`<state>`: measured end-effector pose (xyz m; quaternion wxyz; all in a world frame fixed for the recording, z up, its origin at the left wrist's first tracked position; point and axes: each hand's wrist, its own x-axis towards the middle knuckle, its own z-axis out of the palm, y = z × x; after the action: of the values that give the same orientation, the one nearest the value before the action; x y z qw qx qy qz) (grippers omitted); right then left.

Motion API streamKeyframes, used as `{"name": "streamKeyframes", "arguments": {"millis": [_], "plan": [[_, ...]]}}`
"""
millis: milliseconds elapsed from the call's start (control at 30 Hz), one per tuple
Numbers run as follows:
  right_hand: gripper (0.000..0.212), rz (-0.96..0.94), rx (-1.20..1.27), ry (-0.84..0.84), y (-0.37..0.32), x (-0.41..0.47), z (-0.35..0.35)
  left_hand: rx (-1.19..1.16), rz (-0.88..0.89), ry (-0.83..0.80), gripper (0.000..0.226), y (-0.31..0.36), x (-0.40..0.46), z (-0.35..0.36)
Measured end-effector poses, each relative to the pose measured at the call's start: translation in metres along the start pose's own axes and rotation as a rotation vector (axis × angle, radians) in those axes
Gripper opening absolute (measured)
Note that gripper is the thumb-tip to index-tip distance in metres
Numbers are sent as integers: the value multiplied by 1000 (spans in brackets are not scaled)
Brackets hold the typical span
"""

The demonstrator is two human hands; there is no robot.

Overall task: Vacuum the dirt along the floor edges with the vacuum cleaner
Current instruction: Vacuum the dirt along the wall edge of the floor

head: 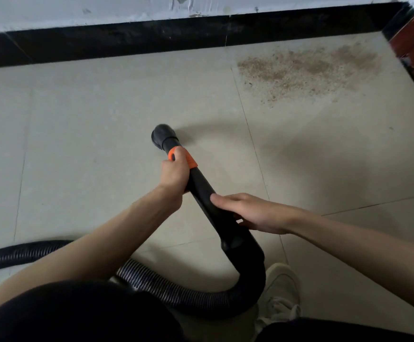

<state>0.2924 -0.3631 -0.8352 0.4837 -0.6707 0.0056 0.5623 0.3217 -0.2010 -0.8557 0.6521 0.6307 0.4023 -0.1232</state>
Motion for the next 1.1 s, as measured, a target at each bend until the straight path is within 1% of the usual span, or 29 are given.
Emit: {"name": "streamKeyframes", "arguments": {"millis": [67,100,167,267,367,433,500,600,700,767,800,867,933,1000,1100], "plan": [[68,-38,17,8,-3,0,-5,-49,60,-5,26,21,7,8],[71,-75,40,16,-4,-1,-7,-71,85,-5,26,32,10,13],[66,-162,116,64,-5,-3,-12,-119,119,-14,26,53,17,21],[53,-296,158,203,-5,-3,-22,-166,130,-48,25,80,31,28],[54,-389,153,347,-11,1,-34,-246,113,-80,27,102,43,33],[52,-434,123,379,-14,6,-39,-294,99,-107,31,115,48,34],[46,-451,129,412,-15,11,-39,-301,95,-149,35,126,54,34],[50,-454,82,496,-15,21,-36,-341,29,-200,46,132,63,29],[45,-423,-19,570,-16,29,-34,-362,-63,-153,55,115,64,32],[44,-414,-32,604,-21,34,-32,-326,-67,-88,50,100,63,37],[46,-418,-8,597,-26,36,-32,-334,-68,-73,45,96,64,39],[49,-426,58,550,-36,38,-35,-383,-93,-111,39,96,69,40],[46,-403,134,485,-43,41,-40,-442,-130,-209,34,99,74,38],[45,-371,219,390,-48,41,-43,-479,-129,-318,35,99,78,38],[61,-314,310,213,-55,43,-48,-509,-113,-473,38,101,84,39]]}}
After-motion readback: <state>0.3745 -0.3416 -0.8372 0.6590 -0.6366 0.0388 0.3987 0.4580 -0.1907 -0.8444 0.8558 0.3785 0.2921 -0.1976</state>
